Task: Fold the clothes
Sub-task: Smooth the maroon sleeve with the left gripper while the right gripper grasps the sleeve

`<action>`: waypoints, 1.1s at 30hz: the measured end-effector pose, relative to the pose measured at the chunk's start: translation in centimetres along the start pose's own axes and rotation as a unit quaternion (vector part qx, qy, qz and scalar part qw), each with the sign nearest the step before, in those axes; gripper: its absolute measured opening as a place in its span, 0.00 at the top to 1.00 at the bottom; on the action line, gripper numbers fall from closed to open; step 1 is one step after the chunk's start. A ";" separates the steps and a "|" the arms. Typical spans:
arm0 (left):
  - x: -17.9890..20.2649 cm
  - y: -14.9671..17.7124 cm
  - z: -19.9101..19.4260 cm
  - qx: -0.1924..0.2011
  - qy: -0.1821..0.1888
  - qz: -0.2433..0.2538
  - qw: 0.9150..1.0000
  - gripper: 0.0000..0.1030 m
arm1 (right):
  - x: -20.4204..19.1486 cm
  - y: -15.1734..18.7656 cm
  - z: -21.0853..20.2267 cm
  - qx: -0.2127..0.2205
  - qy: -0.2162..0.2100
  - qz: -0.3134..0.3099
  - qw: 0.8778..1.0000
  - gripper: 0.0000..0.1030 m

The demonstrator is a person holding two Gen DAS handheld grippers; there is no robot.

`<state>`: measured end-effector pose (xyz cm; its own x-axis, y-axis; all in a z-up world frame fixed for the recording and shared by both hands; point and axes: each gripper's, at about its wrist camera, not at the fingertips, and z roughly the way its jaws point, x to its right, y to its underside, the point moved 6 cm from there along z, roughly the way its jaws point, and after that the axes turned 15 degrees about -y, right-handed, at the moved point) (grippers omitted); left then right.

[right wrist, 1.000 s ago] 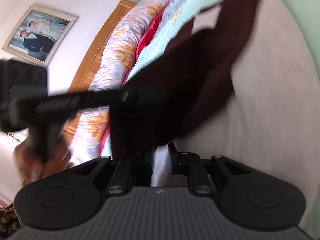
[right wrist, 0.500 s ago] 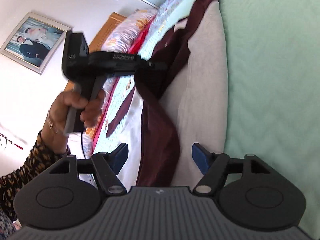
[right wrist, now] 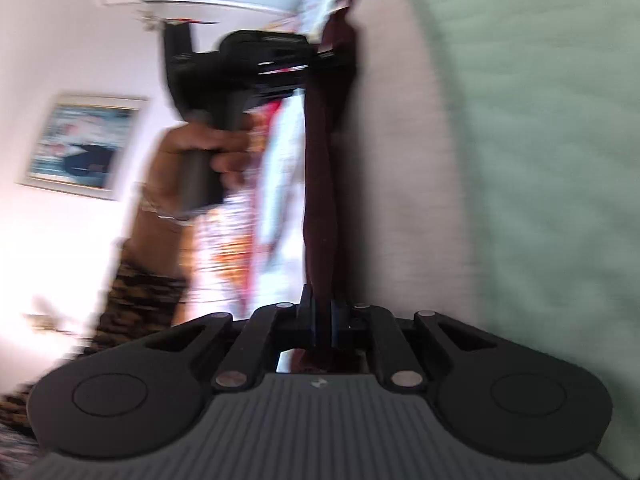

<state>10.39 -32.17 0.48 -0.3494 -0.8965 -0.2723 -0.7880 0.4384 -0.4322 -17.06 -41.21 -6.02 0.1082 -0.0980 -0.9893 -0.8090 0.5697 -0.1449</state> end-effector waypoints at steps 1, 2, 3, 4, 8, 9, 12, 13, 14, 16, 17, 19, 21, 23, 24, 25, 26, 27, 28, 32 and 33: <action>-0.2 0.0 -0.1 0.003 0.005 -0.006 1.000 0.89 | -0.1 0.1 -0.5 0.010 0.004 0.000 1.000 0.90; -0.4 0.0 -0.2 0.005 0.011 -0.012 1.000 0.87 | -0.2 0.1 -0.9 0.017 0.014 -0.006 1.000 0.90; -0.6 0.0 -0.3 0.008 0.017 -0.018 1.000 0.82 | -0.4 0.0 -1.1 0.020 0.028 -0.017 0.999 0.90; -1.4 0.0 -0.6 0.007 0.043 -0.046 0.998 0.78 | -0.5 -0.1 -1.4 0.023 0.037 -0.022 0.999 0.90; -6.0 0.3 -2.3 0.024 0.163 -0.199 0.966 0.50 | -0.2 0.2 -1.7 0.025 0.043 -0.020 0.999 0.90; -7.2 0.5 -2.9 0.035 0.181 -0.231 0.955 0.49 | -0.3 0.3 -1.5 0.024 0.044 -0.021 0.999 0.90; -8.9 2.0 -4.5 0.064 0.202 -0.254 0.944 0.45 | -0.8 0.7 -1.5 0.024 0.047 -0.033 0.998 0.90; -9.2 2.7 -4.9 0.073 0.207 -0.255 0.942 0.43 | -1.0 0.7 -1.3 0.021 0.050 -0.039 0.998 0.90; -9.5 3.3 -5.4 0.082 0.211 -0.255 0.940 0.41 | -1.2 0.3 -1.0 0.015 0.054 -0.045 0.997 0.90; -8.6 5.2 -5.1 0.073 0.204 -0.226 0.950 0.41 | -1.6 -0.1 -1.3 0.003 0.067 -0.051 0.996 0.89; -8.0 6.1 -5.0 0.075 0.198 -0.209 0.955 0.41 | -1.9 -0.5 -1.5 -0.003 0.078 -0.052 0.996 0.88; -7.1 8.0 -5.3 0.093 0.175 -0.180 0.964 0.42 | -3.0 -0.9 -1.8 -0.022 0.106 -0.067 0.992 0.85; -6.9 9.6 -5.7 0.119 0.168 -0.185 0.961 0.42 | -4.6 -1.5 -1.8 -0.022 0.141 -0.099 0.985 0.82; -7.1 10.7 -5.6 0.137 0.157 -0.196 0.958 0.42 | -6.3 -2.6 -1.6 -0.006 0.175 -0.136 0.975 0.71; -7.2 11.1 -5.3 0.142 0.145 -0.198 0.959 0.42 | -7.0 -3.5 -1.4 0.006 0.187 -0.156 0.970 0.66; -7.2 11.6 -5.1 0.145 0.135 -0.196 0.961 0.42 | -7.8 -4.7 -0.9 0.023 0.194 -0.176 0.965 0.60; -7.2 12.0 -4.7 0.142 0.141 -0.197 0.960 0.42 | -8.5 -6.0 -0.4 0.040 0.200 -0.196 0.959 0.60; -7.2 12.4 -4.2 0.139 0.147 -0.199 0.959 0.42 | -9.1 -7.4 0.3 0.054 0.197 -0.210 0.956 0.60; -7.2 12.8 -3.7 0.136 0.154 -0.202 0.958 0.42 | -9.4 -9.0 1.5 0.060 0.183 -0.217 0.957 0.60; -7.9 13.5 -2.7 0.148 0.192 -0.229 0.943 0.43 | -9.1 -16.6 8.9 0.048 0.174 -0.271 0.945 0.59; -8.1 13.5 -2.6 0.152 0.199 -0.235 0.939 0.44 | -8.8 -18.5 10.9 0.038 0.177 -0.276 0.944 0.59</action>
<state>1.27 -19.16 -0.88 -0.2096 -0.9216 0.3267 -0.7427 -0.0673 -0.6663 3.23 -42.02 5.15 0.2906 -0.6553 -0.6972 -0.6402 0.4083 -0.6507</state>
